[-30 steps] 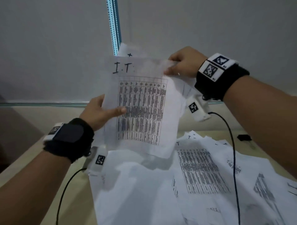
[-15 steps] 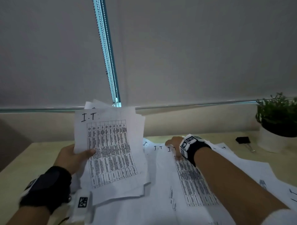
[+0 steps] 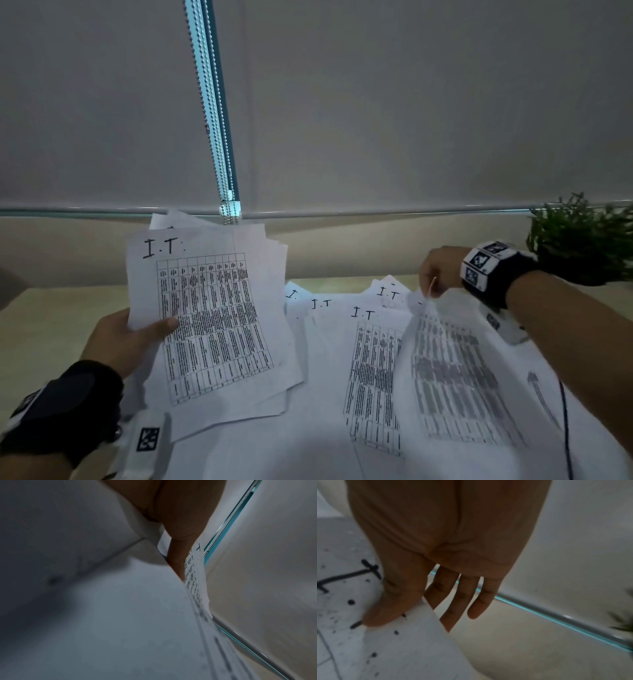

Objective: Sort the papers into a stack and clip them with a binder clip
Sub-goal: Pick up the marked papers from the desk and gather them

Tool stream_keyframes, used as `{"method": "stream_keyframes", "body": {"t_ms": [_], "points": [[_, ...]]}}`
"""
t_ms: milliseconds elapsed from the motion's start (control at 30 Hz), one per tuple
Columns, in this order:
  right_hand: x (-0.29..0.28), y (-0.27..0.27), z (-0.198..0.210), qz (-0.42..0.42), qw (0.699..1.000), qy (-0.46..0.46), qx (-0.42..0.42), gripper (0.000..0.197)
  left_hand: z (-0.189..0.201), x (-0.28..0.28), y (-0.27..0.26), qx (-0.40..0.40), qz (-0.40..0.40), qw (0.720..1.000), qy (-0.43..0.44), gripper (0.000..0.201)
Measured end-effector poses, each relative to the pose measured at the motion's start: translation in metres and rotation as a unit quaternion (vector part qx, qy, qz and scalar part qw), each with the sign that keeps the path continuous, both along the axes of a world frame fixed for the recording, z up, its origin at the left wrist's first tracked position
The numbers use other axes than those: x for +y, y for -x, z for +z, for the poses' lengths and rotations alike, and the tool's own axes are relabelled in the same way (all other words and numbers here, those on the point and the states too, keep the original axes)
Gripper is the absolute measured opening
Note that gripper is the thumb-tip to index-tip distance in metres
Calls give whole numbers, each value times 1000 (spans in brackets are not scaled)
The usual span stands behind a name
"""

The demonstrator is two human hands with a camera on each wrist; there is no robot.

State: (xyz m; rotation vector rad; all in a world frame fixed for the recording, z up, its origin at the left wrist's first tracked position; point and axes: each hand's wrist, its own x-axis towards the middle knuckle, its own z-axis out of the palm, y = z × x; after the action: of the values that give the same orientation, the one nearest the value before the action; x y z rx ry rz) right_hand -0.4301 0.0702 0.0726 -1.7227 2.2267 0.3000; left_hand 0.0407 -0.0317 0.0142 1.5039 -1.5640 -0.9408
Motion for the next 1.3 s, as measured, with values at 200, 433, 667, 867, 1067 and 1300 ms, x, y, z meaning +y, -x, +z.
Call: {"method": "stream_keyframes", "body": {"t_ms": [200,433,667,867,1067,1300], "points": [[14,-16,-5,-39,997,46,-55,13,-2,-1,18,-1,-17,1000,-8,45],[-9,-59,-79,-35,997,42,-62,20,-6,-1,26,4,-26,1000,-16,44],[-7,-40,-38,-35,985,155,-74,28,1,-10,21,10,-23,1000,-5,42],[-5,-46,-37,-13,982,174,-78,26,-5,-8,25,22,-26,999,-16,45],[-2,-57,-51,-1,973,222,-55,15,-9,-7,23,18,-24,1000,-10,45],[-7,-45,-2,50,982,180,-24,11,-2,-10,15,25,-22,999,4,46]]}}
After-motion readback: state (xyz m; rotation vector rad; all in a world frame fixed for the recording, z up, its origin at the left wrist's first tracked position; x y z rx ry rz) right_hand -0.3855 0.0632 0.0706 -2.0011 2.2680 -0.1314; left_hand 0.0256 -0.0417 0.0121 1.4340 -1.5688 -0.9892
